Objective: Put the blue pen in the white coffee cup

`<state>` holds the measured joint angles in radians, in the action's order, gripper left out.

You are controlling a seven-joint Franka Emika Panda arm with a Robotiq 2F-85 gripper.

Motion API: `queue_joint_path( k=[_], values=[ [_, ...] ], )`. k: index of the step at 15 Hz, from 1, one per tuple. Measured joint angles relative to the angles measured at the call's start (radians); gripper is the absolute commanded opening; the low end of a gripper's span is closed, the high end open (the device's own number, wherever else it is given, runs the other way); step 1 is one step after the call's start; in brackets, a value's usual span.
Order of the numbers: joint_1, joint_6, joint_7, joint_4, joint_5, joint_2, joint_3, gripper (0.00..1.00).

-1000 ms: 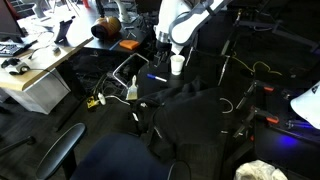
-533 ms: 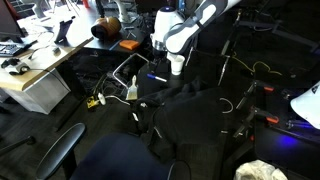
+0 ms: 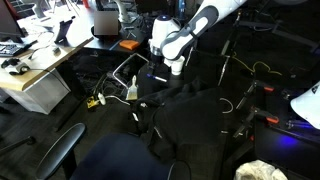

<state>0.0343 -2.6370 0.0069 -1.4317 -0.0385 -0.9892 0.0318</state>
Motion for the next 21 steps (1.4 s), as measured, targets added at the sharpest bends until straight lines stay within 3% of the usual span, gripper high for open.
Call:
queue_joint_path(
  k=[1,3,12,21],
  values=[
    [0.0,0.0,0.0,0.011,0.0,-0.011,0.0,0.75],
    [0.0,0.004,0.0,0.033,0.0,-0.03,0.001,0.68],
    [-0.001,0.012,0.0,0.093,0.0,-0.074,0.0,0.01],
    [0.0,-0.036,0.005,0.099,0.0,-0.058,0.002,0.04]
  ],
)
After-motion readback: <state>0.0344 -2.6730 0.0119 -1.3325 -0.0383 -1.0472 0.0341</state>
